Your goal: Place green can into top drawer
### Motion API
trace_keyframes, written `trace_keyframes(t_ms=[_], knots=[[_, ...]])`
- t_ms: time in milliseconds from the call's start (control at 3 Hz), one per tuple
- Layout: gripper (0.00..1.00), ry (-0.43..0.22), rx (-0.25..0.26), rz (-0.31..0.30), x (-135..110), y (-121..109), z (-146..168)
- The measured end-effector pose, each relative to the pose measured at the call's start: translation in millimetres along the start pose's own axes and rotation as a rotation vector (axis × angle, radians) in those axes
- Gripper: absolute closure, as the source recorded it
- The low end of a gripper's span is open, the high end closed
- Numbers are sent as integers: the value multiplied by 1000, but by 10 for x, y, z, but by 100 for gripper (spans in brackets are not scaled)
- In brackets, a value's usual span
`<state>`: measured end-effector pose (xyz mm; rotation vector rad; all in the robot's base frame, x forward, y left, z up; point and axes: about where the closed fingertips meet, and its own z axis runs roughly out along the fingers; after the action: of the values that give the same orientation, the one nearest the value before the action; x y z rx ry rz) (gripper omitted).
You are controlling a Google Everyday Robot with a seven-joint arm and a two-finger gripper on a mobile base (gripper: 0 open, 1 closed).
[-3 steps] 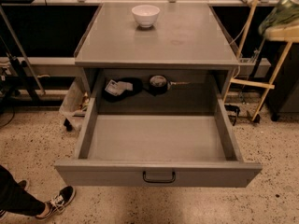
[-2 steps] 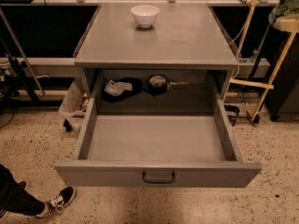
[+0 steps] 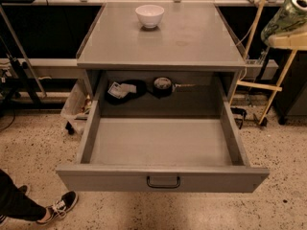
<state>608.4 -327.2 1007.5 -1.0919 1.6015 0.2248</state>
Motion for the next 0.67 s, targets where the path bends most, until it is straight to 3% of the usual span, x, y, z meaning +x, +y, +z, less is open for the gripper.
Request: trace_keyframes(t_ms=[333, 667], knots=[[100, -19, -270, 150, 802, 768, 499], [100, -29, -562, 328, 1828, 1805, 1125]])
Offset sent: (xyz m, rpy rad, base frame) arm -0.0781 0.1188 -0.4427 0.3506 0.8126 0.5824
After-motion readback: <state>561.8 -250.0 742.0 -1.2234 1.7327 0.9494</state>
